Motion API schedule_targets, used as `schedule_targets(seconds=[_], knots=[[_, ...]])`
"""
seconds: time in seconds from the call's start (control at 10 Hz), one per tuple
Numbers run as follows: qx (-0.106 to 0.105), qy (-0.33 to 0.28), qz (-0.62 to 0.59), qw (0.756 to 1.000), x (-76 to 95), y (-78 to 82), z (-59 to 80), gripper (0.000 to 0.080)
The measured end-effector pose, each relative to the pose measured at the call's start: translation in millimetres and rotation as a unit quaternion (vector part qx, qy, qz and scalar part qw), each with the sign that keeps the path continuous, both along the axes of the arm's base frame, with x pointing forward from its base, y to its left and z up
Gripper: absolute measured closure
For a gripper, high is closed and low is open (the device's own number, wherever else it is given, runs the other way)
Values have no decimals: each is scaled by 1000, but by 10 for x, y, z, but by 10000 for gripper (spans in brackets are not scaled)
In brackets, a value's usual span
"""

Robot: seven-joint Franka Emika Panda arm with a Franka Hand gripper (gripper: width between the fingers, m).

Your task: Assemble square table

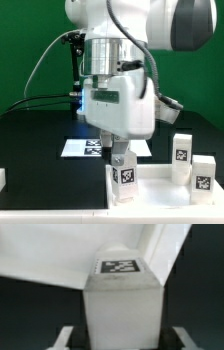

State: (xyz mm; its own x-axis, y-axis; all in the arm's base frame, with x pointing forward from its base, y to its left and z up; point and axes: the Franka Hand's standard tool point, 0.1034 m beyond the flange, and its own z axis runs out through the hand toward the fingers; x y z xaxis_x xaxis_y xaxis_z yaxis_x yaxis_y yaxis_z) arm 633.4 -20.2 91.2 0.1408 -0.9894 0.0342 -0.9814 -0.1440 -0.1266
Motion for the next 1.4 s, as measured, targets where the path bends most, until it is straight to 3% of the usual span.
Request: schedule_targets(seconds=[0.1,0.3,0.5,0.7,0.8,0.9,1.0,1.2,1.4], knots=[[17,9,-49,999,7,1,3,518],[25,5,-148,989,-12,56,-32,518],[20,-11,-208,978,-42,89,-42,518],[18,-10,-205,978,-43,80,-56,272],[13,-10,-172,985,-42,87,-59,272],[5,-10,-111,994,-28,127,-60,175],[-4,-19,-48,999,16,175,-42,157],[-20,-23,33,999,-81,316,-103,151],[-33,-21,107,994,-75,268,-101,150]])
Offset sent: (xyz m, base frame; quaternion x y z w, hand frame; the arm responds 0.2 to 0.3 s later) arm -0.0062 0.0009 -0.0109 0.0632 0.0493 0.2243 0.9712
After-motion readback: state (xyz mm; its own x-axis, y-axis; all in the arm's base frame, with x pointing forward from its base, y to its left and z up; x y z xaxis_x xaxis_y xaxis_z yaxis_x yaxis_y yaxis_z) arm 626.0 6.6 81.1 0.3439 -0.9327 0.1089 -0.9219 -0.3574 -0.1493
